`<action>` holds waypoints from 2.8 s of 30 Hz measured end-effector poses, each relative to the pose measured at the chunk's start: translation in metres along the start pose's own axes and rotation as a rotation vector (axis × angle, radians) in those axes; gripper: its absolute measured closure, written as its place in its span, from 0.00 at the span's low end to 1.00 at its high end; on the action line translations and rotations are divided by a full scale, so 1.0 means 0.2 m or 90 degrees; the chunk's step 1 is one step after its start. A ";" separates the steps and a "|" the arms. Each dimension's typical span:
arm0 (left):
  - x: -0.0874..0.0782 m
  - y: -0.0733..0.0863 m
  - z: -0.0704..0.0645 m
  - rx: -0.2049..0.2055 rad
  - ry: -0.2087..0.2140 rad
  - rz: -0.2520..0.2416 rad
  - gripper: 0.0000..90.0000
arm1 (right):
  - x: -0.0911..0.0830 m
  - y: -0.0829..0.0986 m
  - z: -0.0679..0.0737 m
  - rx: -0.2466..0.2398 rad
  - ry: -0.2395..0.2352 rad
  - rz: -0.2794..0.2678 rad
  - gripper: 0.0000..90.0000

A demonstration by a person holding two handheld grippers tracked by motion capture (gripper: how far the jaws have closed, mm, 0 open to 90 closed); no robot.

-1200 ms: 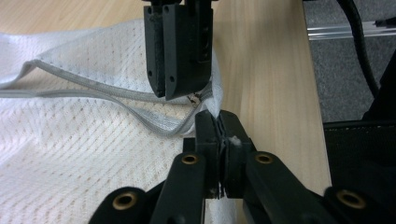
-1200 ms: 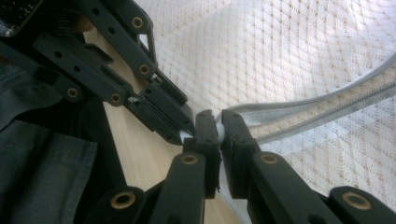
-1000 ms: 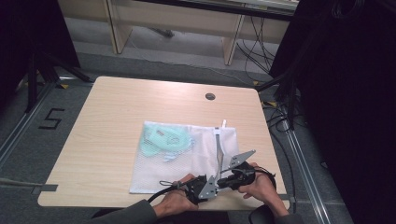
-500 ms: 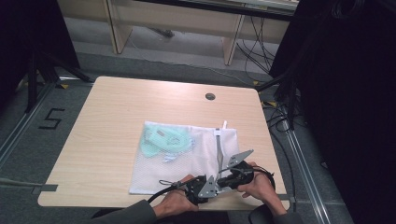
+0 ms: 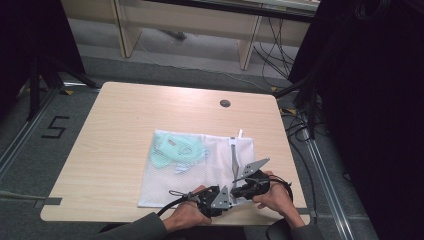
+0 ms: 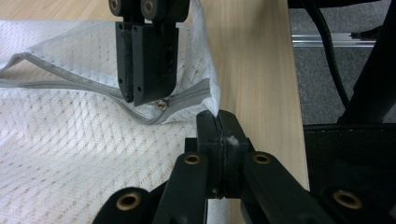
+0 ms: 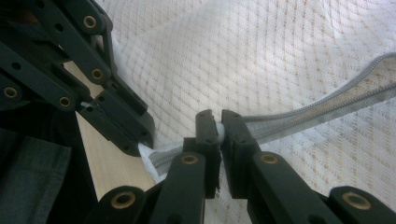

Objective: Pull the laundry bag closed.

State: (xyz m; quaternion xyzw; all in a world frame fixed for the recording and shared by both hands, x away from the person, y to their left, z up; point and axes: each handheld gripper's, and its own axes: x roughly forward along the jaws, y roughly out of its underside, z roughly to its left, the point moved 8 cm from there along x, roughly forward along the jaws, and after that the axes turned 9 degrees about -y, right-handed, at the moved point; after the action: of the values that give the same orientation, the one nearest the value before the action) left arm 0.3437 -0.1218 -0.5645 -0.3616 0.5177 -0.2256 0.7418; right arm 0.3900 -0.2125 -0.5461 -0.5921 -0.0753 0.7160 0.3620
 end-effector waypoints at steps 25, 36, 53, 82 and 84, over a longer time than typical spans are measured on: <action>-0.02 0.00 0.03 -0.005 0.000 0.008 0.99 | 0.00 -0.05 -0.06 -0.003 0.014 0.004 0.96; -0.03 0.01 0.04 0.015 0.004 0.022 0.99 | 0.01 -0.07 -0.09 -0.009 0.019 0.007 0.96; -0.02 0.00 0.02 -0.011 0.005 0.009 0.99 | 0.00 -0.09 -0.14 -0.012 0.033 0.005 0.96; -0.04 0.00 0.03 -0.020 -0.013 0.011 0.99 | -0.01 -0.13 -0.22 -0.016 0.056 0.003 0.96; -0.03 -0.01 0.03 -0.004 0.002 0.001 0.99 | -0.01 -0.13 -0.22 -0.018 0.058 0.002 0.96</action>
State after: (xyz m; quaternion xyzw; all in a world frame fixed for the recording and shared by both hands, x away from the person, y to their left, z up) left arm 0.3466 -0.1163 -0.5584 -0.3634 0.5200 -0.2238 0.7399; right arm 0.4421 -0.2079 -0.5437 -0.6292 -0.0679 0.6877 0.3558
